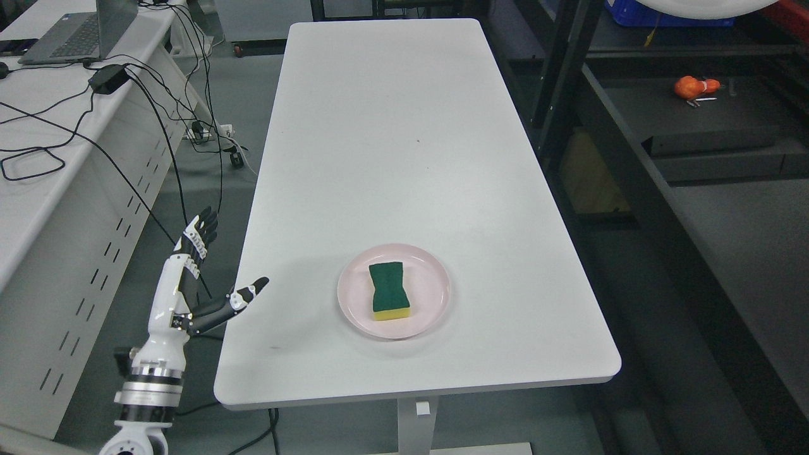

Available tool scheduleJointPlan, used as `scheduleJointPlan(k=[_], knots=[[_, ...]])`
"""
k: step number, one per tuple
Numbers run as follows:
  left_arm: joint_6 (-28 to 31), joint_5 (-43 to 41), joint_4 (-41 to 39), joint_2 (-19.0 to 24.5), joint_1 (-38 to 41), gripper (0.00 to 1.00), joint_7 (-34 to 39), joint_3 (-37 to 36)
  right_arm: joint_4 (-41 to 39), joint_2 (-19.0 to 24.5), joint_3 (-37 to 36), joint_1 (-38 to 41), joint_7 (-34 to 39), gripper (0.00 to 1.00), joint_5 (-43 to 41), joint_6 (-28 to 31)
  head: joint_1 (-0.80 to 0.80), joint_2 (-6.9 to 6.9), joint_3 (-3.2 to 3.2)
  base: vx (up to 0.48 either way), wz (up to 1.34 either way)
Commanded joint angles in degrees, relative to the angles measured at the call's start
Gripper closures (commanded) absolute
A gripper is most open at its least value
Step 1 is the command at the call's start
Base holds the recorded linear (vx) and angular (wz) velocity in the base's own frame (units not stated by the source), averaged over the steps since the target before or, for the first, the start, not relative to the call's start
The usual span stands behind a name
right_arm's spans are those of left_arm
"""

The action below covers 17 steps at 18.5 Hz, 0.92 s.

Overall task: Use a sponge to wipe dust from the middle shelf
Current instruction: 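Raise the left hand and reach toward the sponge on the pink plate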

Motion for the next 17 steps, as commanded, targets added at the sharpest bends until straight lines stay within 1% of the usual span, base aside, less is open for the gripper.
scheduleJointPlan(k=[1,3,4,7,9,11,12,14,17], knots=[[-8.56,-21.54,7.02,9.54,-9.8,0.01,-0.42,3.1,-1.0,-1.0,0.0,0.0,-0.28,0.0,0.0,4.19,0.0,0.0,0.0,0.0,0.0],[-14.54,-31.04,7.11,10.69,-12.61,0.02,-1.55,2.32,-1.0,-1.0,0.0,0.0,-0.19,0.0,0.0,4.19,0.0,0.0,0.0,0.0,0.0],[-18.23,-35.08,7.02,10.78,-14.19,0.02,-3.47,1.27,-1.0,-1.0,0.0,0.0,-0.28,0.0,0.0,4.19,0.0,0.0,0.0,0.0,0.0],[-26.76,-42.65,6.93,10.78,-17.01,0.03,-9.45,-3.03,-1.0,-1.0,0.0,0.0,-0.19,0.0,0.0,4.19,0.0,0.0,0.0,0.0,0.0],[-28.63,-45.83,6.76,10.78,-16.93,0.03,-11.74,-6.11,-1.0,-1.0,0.0,0.0,-0.19,0.0,0.0,4.19,0.0,0.0,0.0,0.0,0.0],[-28.9,-47.51,6.67,11.74,-17.54,0.05,-14.38,-10.85,-1.0,-1.0,0.0,0.0,-0.19,0.0,0.0,4.19,0.0,0.0,0.0,0.0,0.0],[-28.9,-48.73,6.76,13.48,-18.68,0.05,-14.48,-13.83,-1.0,-1.0,0.0,0.0,-0.28,0.0,0.0,4.19,0.0,0.0,0.0,0.0,0.0],[-28.9,-53.56,6.93,14.2,-20.0,0.06,-14.48,-19.37,-1.0,-1.0,0.0,0.0,-0.19,0.0,0.0,4.27,0.0,0.0,0.0,0.0,0.0],[-28.81,-58.13,7.19,14.21,-21.85,0.06,-14.39,-22.38,-1.0,-1.0,0.0,0.0,-0.28,0.0,0.0,4.19,0.0,0.0,0.0,0.0,0.0]])
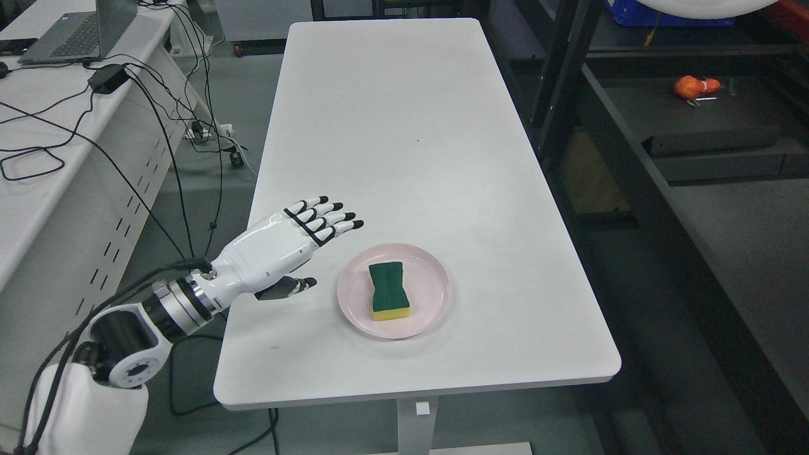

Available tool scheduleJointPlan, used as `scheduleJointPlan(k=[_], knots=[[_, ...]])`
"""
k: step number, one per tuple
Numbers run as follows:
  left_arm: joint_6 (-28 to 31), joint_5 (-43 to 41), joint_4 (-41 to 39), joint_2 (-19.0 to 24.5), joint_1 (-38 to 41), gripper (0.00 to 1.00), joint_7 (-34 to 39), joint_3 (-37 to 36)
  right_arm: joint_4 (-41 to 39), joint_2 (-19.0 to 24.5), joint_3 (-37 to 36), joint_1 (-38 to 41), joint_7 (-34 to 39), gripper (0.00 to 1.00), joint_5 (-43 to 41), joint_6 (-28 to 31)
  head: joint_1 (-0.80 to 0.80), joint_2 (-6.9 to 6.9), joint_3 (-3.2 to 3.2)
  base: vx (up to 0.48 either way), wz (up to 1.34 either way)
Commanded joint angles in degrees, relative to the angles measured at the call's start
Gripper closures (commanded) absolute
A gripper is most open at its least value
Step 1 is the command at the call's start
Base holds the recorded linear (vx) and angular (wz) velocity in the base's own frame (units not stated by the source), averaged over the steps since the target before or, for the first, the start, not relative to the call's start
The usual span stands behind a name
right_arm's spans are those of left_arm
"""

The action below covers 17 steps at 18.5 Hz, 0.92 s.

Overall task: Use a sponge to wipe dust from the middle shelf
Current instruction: 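Raise the left hand and reach toward the sponge on the pink plate, then close the left hand around the green-and-yellow sponge on the plate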

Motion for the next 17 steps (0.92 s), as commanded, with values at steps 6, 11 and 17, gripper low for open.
scheduleJointPlan(k=[6,11,17], knots=[[-0.07,-14.22,2.06,3.52,-7.06,0.08,-0.25,-17.03,-1.0,-1.0,0.0,0.0,0.01,0.0,0.0,4.19,0.0,0.0,0.0,0.0,0.0],[-0.07,-16.94,1.97,3.34,-8.11,0.11,-0.33,-19.85,-1.0,-1.0,0.0,0.0,0.01,0.0,0.0,4.19,0.0,0.0,0.0,0.0,0.0],[0.28,-19.13,3.72,1.94,-10.13,0.11,-0.42,-22.57,-1.0,-1.0,0.0,0.0,0.01,0.0,0.0,4.19,0.0,0.0,0.0,0.0,0.0]])
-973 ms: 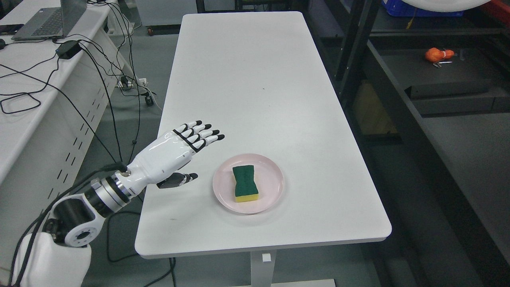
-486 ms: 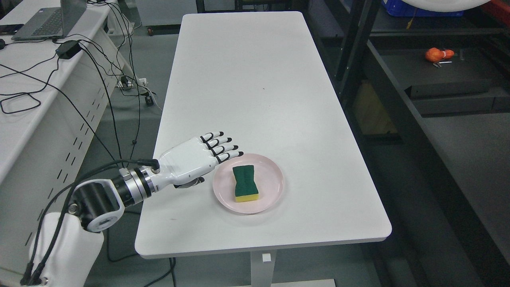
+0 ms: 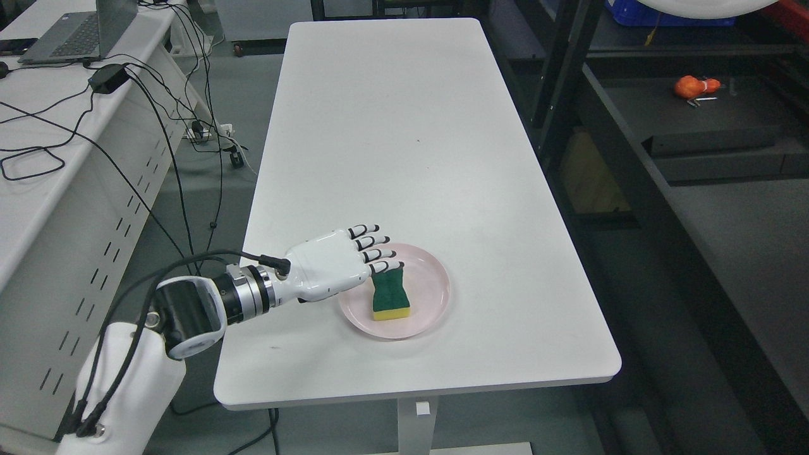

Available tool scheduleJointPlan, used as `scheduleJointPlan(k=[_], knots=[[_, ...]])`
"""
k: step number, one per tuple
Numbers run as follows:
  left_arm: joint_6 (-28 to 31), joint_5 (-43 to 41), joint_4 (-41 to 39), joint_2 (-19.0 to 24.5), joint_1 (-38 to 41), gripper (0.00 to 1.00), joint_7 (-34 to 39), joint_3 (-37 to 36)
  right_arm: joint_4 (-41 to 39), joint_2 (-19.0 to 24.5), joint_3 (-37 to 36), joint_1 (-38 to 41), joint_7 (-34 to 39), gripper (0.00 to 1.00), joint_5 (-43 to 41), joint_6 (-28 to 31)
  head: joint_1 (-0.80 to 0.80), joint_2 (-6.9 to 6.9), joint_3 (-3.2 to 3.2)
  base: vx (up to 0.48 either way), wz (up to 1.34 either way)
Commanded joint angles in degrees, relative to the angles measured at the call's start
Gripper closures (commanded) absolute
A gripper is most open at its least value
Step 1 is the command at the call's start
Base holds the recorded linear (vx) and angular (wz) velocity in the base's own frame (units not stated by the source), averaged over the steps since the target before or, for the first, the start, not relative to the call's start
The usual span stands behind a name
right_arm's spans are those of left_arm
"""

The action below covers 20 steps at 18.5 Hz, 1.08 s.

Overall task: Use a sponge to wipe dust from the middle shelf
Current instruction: 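Close the left hand around the green-and-yellow sponge on the plate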

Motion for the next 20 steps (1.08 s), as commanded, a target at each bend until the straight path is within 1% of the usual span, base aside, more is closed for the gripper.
scheduleJointPlan(k=[1,10,14,18,20], knots=[[0.46,-3.3,2.48,-0.99,-2.34,0.11,-0.08,-7.64,-1.0,-1.0,0.0,0.0,0.06,0.0,0.0,4.19,0.0,0.0,0.0,0.0,0.0],[0.55,-5.24,4.68,-2.93,-2.95,0.15,-0.17,-11.6,-1.0,-1.0,0.0,0.0,0.06,0.0,0.0,4.19,0.0,0.0,0.0,0.0,0.0],[0.55,-6.47,5.03,-3.81,-3.22,0.18,-1.04,-11.78,-1.0,-1.0,0.0,0.0,0.06,0.0,0.0,4.19,0.0,0.0,0.0,0.0,0.0],[1.16,-7.35,5.56,-3.81,-3.22,0.23,-1.4,-11.61,-1.0,-1.0,0.0,0.0,0.06,0.0,0.0,4.19,0.0,0.0,0.0,0.0,0.0],[1.43,-7.35,5.82,-3.81,-3.13,0.27,-1.49,-11.26,-1.0,-1.0,0.0,0.0,0.06,0.0,0.0,4.19,0.0,0.0,0.0,0.0,0.0]])
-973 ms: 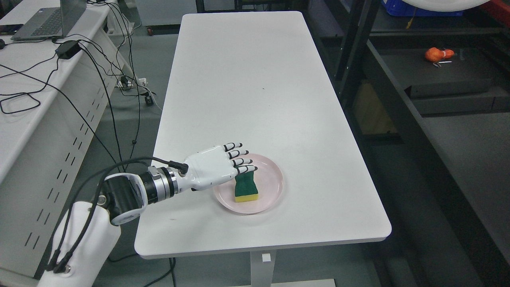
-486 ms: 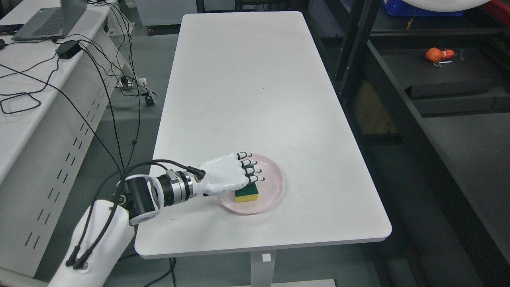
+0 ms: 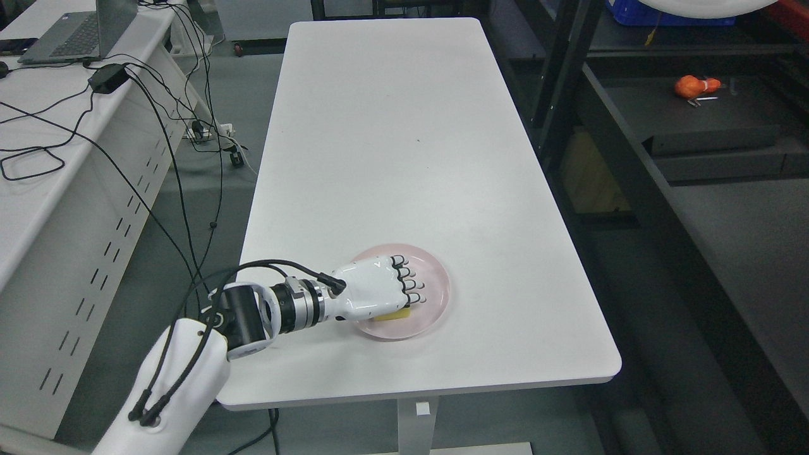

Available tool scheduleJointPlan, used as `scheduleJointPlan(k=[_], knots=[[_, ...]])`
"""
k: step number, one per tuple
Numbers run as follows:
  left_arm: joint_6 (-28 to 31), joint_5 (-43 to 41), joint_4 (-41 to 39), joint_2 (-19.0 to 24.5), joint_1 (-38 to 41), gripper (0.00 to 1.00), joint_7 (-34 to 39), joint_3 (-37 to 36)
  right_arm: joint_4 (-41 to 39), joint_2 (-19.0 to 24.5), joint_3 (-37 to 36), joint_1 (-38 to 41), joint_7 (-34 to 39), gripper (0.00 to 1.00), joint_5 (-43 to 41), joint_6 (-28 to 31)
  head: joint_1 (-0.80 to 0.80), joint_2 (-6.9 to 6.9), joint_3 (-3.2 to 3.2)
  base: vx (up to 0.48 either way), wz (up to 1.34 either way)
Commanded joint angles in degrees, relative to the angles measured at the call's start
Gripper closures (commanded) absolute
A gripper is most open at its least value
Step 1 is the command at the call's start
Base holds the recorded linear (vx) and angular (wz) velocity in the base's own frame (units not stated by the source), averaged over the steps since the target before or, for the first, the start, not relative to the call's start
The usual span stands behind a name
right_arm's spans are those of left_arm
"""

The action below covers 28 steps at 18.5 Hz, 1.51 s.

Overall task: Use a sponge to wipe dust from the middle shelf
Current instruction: 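Close the left hand around the green-and-yellow sponge on the plate, then lift the sponge with the left hand and carry it toward the shelf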

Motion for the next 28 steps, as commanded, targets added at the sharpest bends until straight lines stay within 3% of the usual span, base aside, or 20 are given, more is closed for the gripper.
scheduleJointPlan(k=[1,9,15,20,24,28], knots=[[0.46,-0.79,1.55,-0.97,-0.03,0.3,-0.21,-1.48,-1.0,-1.0,0.0,0.0,-0.06,0.0,0.0,4.19,0.0,0.0,0.0,0.0,0.0],[3.44,-0.09,1.55,-1.06,0.58,0.35,0.06,-1.04,-1.0,-1.0,0.0,0.0,-0.06,0.0,0.0,4.19,0.0,0.0,0.0,0.0,0.0],[3.27,3.68,2.95,-1.06,0.85,0.63,0.23,0.18,-1.0,-1.0,0.0,0.0,0.03,0.0,0.0,4.19,0.0,0.0,0.0,0.0,0.0],[3.0,4.13,4.53,-0.97,1.2,0.72,0.15,1.15,-1.0,-1.0,0.0,0.0,0.03,0.0,0.0,4.19,0.0,0.0,0.0,0.0,0.0],[-0.86,8.51,5.32,-1.15,1.2,0.96,-1.43,2.55,-1.0,-1.0,0.0,0.0,0.03,0.0,0.0,4.19,0.0,0.0,0.0,0.0,0.0],[-0.86,9.66,5.41,-2.55,1.11,1.0,-2.58,3.7,-1.0,-1.0,0.0,0.0,0.03,0.0,0.0,4.19,0.0,0.0,0.0,0.0,0.0]])
